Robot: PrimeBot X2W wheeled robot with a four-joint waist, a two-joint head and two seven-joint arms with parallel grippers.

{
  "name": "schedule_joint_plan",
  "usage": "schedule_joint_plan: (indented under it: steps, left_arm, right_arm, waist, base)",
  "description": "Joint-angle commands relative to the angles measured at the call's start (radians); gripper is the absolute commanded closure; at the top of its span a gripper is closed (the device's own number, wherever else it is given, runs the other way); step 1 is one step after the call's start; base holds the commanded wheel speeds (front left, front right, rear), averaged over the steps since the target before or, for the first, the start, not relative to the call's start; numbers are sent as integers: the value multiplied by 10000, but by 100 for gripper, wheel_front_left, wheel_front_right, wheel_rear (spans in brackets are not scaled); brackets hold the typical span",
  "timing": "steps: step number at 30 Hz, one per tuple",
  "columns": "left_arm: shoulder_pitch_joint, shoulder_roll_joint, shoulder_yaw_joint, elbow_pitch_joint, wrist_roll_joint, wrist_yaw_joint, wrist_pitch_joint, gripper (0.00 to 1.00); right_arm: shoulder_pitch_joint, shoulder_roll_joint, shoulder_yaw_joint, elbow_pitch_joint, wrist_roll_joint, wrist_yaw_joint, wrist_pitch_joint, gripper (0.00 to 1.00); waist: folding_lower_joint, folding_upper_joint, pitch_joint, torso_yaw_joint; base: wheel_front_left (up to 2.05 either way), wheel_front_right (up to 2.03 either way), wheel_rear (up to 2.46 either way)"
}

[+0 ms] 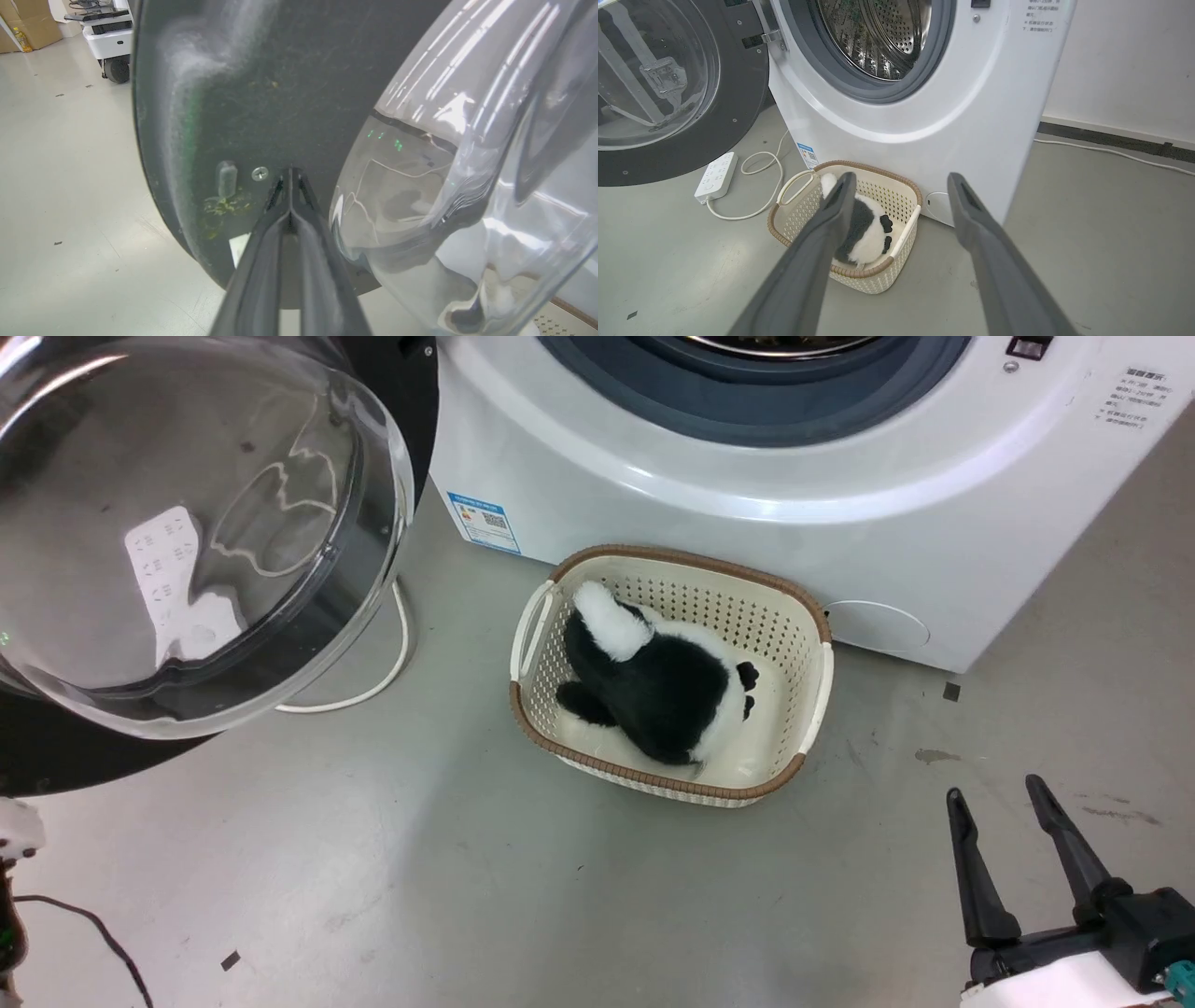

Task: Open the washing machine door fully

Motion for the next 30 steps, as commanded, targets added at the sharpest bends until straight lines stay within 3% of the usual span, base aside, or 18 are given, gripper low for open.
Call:
schedule_joint_plan:
  steps: [1, 9, 11, 13, 14, 15, 16, 18, 19, 20, 30]
  left_arm:
    - [-146, 78, 28, 66, 9, -24, -70, 100]
    - [-125, -117, -230, 243, 519, -374, -811, 100]
    - [137, -445, -99, -301, 664, -305, -890, 100]
    - [828, -1128, 54, -1728, 1213, -209, -912, 100]
    - [828, -1128, 54, -1728, 1213, -209, -912, 100]
    - [1429, -1761, 56, -2677, 1577, -161, -915, 100]
    - [1429, -1761, 56, -2677, 1577, -161, -915, 100]
    - [2303, -2712, -218, -3861, 2095, -124, -917, 100]
    - [2303, -2712, -218, -3861, 2095, -124, -917, 100]
    - [2825, -3214, -566, -4434, 2464, -146, -917, 100]
    - [3955, -4111, -1876, -4791, 3269, -479, -918, 100]
  right_arm:
    - [-86, -65, 1, -61, 33, -7, 40, 0]
    - [-85, 25, -49, 77, 42, -7, -79, 0]
    - [-111, 96, -193, 93, 92, -7, -159, 0]
    - [-117, 203, -405, 205, 63, -7, -231, 0]
    - [-117, 203, -405, 205, 63, -7, -231, 0]
    - [-77, 269, -503, 261, 7, -7, -264, 0]
    - [-77, 269, -503, 261, 7, -7, -264, 0]
    - [36, 366, -617, 254, -108, -7, -296, 0]
    - [36, 366, -617, 254, -108, -7, -296, 0]
    - [103, 423, -677, 209, -213, -7, -308, 0]
    - [505, 596, -576, -79, -380, -7, -323, 0]
  waist:
    - [-1, 0, -16, -7]
    - [-1, 0, -654, -154]
    - [-1, 0, -930, -261]
    - [-1, 0, -1370, -491]
    - [-1, 0, -1370, -491]
    - [-1, 0, -1697, -668]
    - [-1, 0, -1697, -668]
    - [-1, 0, -2111, -960]
    - [-1, 0, -2111, -960]
    - [-1, 0, -2358, -1192]
    - [-1, 0, -3128, -2174]
  base:
    - [0, 0, 0]
    - [0, 0, 0]
    - [0, 0, 0]
    - [0, 0, 0]
    - [0, 0, 0]
    - [0, 0, 0]
    - [0, 0, 0]
    - [0, 0, 0]
    - [0, 0, 0]
    - [0, 0, 0]
    - [0, 0, 0]
